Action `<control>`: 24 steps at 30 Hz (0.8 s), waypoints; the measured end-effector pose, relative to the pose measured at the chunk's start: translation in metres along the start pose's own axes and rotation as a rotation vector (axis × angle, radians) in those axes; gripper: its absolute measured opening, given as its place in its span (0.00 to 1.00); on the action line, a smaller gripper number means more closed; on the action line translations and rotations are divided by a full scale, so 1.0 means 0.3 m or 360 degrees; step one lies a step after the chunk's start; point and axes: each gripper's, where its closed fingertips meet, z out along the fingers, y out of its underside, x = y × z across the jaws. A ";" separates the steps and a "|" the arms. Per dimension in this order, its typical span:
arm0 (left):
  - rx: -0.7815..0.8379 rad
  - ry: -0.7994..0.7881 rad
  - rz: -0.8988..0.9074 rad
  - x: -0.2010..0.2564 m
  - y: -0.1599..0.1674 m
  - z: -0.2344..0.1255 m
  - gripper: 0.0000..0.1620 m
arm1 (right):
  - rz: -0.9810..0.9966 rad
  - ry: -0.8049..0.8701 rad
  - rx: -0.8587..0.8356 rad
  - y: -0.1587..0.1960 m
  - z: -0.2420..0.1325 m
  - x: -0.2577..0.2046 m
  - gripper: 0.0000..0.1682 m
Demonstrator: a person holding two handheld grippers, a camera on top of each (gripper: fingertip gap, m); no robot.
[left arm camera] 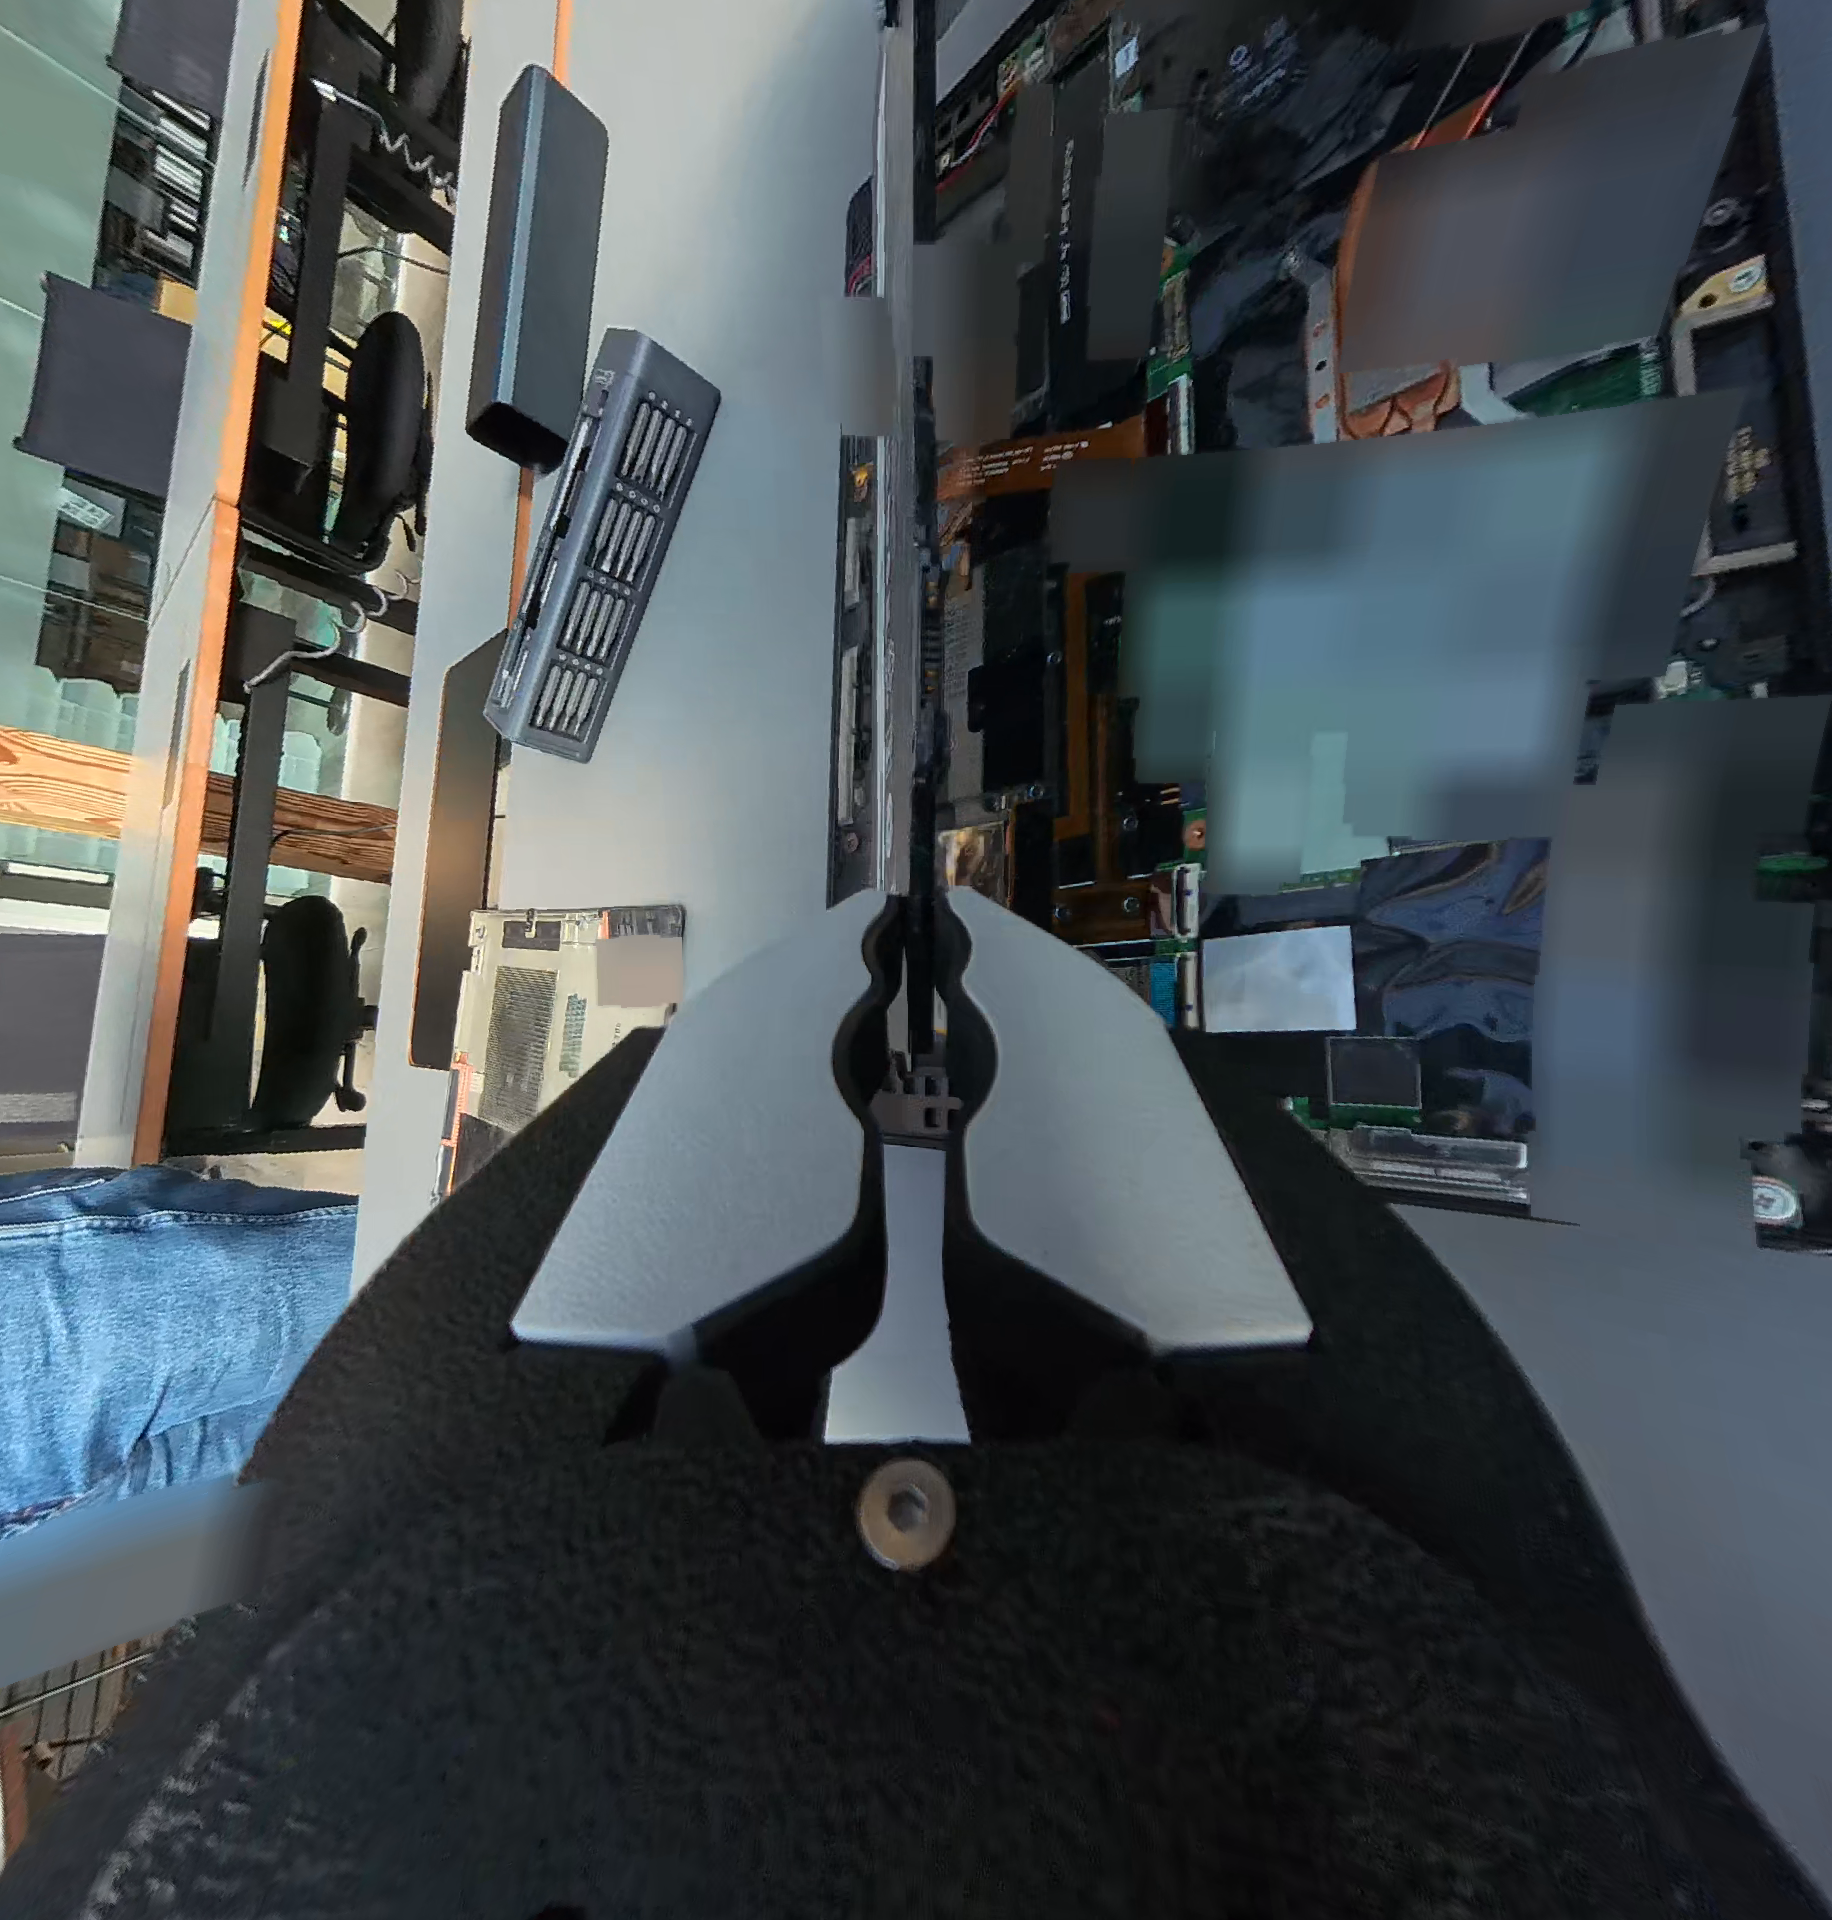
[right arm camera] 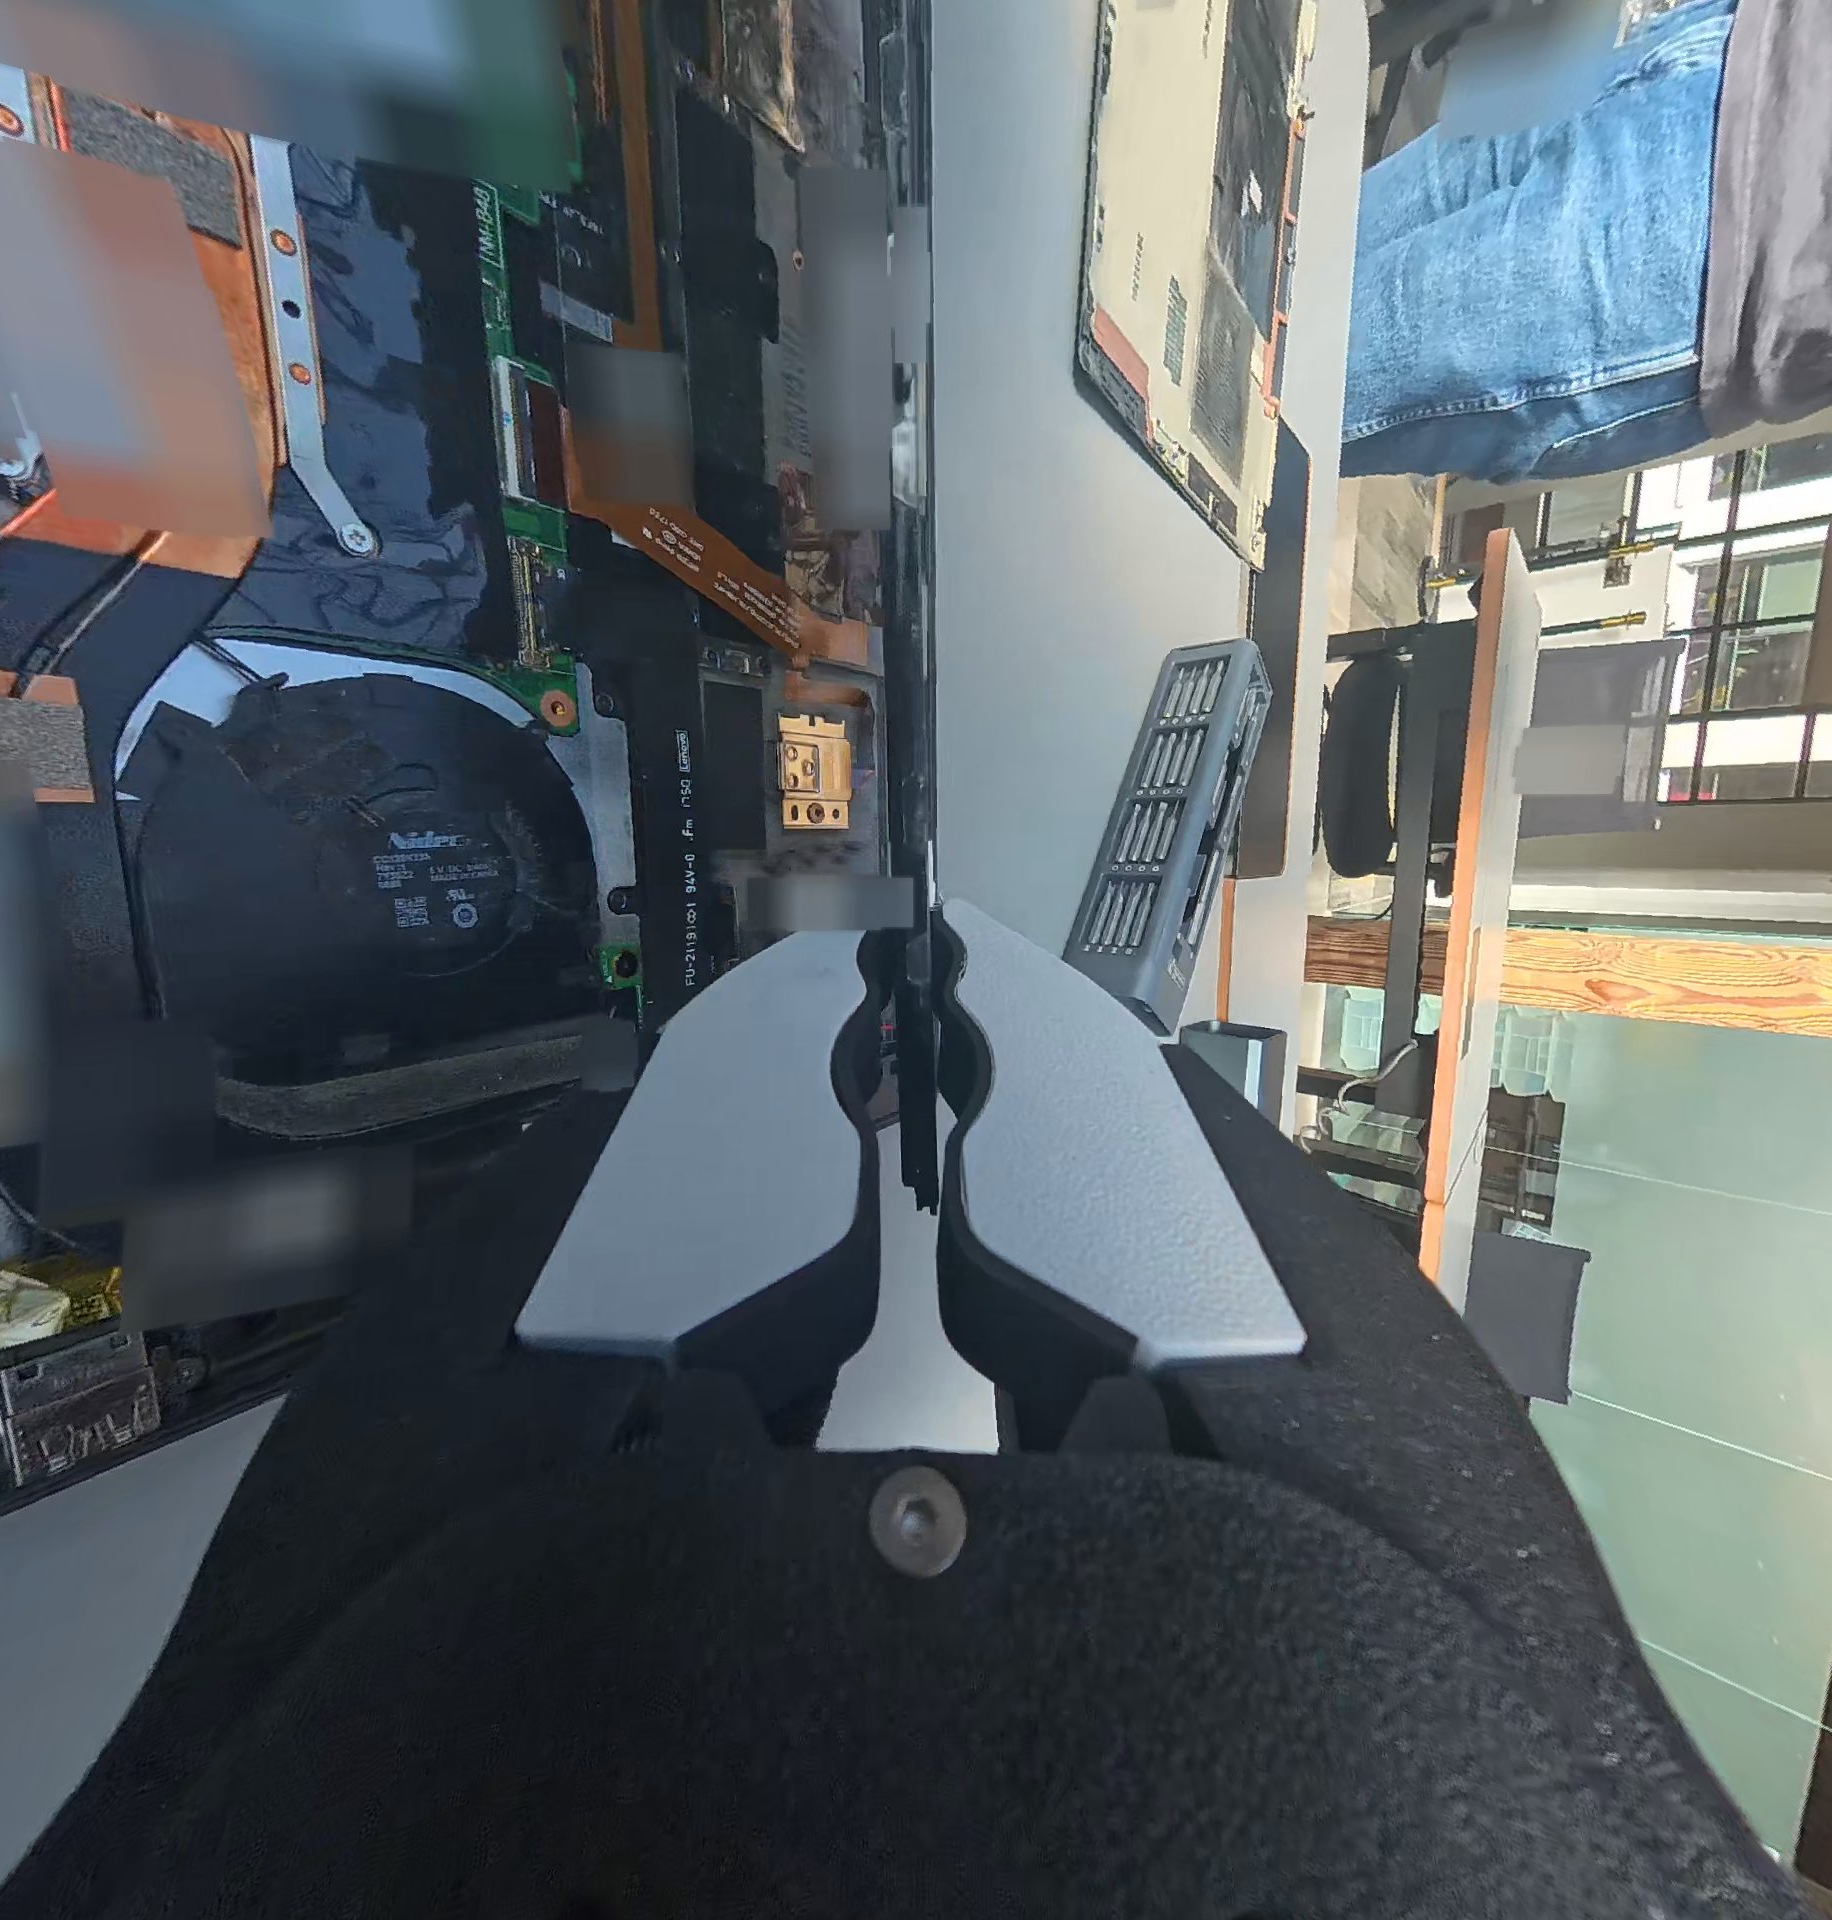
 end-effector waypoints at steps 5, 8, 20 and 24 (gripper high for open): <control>-0.0037 -0.0062 0.0065 0.037 0.011 0.009 0.03 | -0.0060 0.0057 -0.0032 0.004 0.014 -0.023 0.03; -0.0040 -0.0076 0.0060 0.032 0.020 0.022 0.03 | -0.0042 0.0051 -0.0034 0.013 0.031 -0.027 0.03; -0.0023 -0.0091 0.0061 0.007 0.044 0.054 0.03 | 0.0000 0.0071 -0.0042 0.036 0.082 -0.010 0.03; -0.0039 -0.0092 0.0065 0.010 0.046 0.054 0.03 | 0.0004 0.0052 -0.0044 0.034 0.081 -0.017 0.03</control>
